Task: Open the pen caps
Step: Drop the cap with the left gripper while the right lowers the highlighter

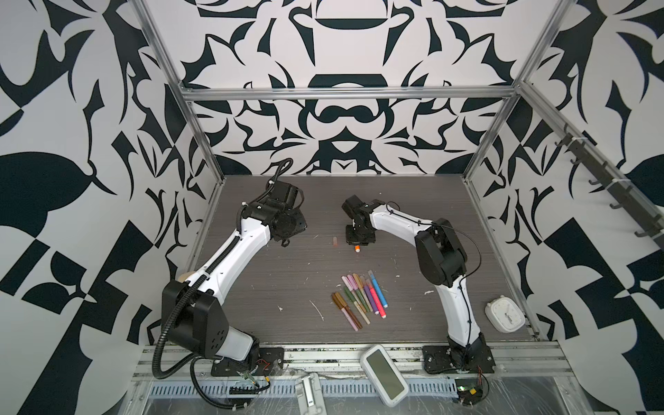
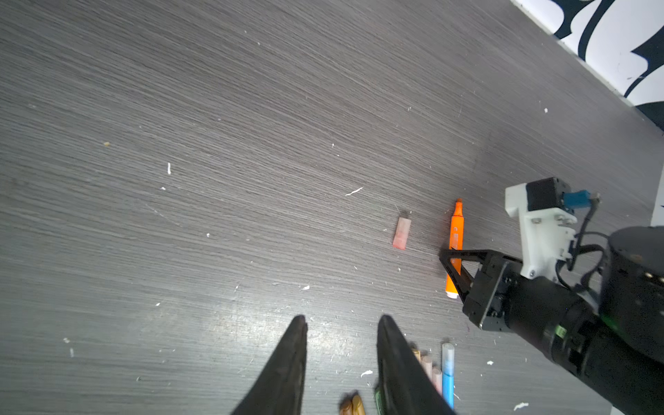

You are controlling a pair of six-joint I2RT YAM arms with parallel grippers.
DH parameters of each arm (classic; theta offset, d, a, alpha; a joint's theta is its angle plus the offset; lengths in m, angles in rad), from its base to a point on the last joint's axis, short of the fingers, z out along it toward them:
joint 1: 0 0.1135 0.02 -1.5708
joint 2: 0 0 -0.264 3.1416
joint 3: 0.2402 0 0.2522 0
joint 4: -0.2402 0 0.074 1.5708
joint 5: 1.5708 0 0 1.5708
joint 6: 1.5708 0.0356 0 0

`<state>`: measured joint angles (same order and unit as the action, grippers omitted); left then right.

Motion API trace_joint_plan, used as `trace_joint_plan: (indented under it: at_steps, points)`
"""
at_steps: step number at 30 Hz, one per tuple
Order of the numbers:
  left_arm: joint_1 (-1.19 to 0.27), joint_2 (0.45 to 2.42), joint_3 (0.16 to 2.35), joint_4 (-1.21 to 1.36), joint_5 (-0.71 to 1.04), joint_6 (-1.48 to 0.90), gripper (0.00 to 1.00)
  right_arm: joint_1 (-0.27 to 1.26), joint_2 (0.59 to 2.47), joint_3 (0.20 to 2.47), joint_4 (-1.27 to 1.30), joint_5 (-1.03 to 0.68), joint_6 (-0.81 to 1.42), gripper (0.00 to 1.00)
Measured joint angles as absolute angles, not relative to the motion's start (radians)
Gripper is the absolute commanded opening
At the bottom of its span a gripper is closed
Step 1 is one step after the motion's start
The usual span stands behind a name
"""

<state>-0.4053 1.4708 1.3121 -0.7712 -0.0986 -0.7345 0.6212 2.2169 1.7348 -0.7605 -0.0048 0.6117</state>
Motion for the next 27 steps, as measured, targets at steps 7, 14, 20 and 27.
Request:
trace_joint_plan:
  at_steps: [7,14,20,27]
  points:
    - [-0.403,1.477,1.312,-0.768,-0.069,-0.731,0.36,0.619,2.217,1.731,-0.750,-0.027,0.625,0.29]
    - [-0.399,1.483,1.312,-0.765,-0.047,-0.732,0.36,0.617,2.217,1.730,-0.751,-0.030,0.626,0.21]
    - [-0.398,1.483,1.312,-0.757,-0.036,-0.738,0.36,0.615,2.217,1.730,-0.752,-0.029,0.625,0.19]
    - [-0.398,1.483,1.312,-0.746,-0.027,-0.753,0.36,0.615,2.213,1.723,-0.746,-0.030,0.618,0.30]
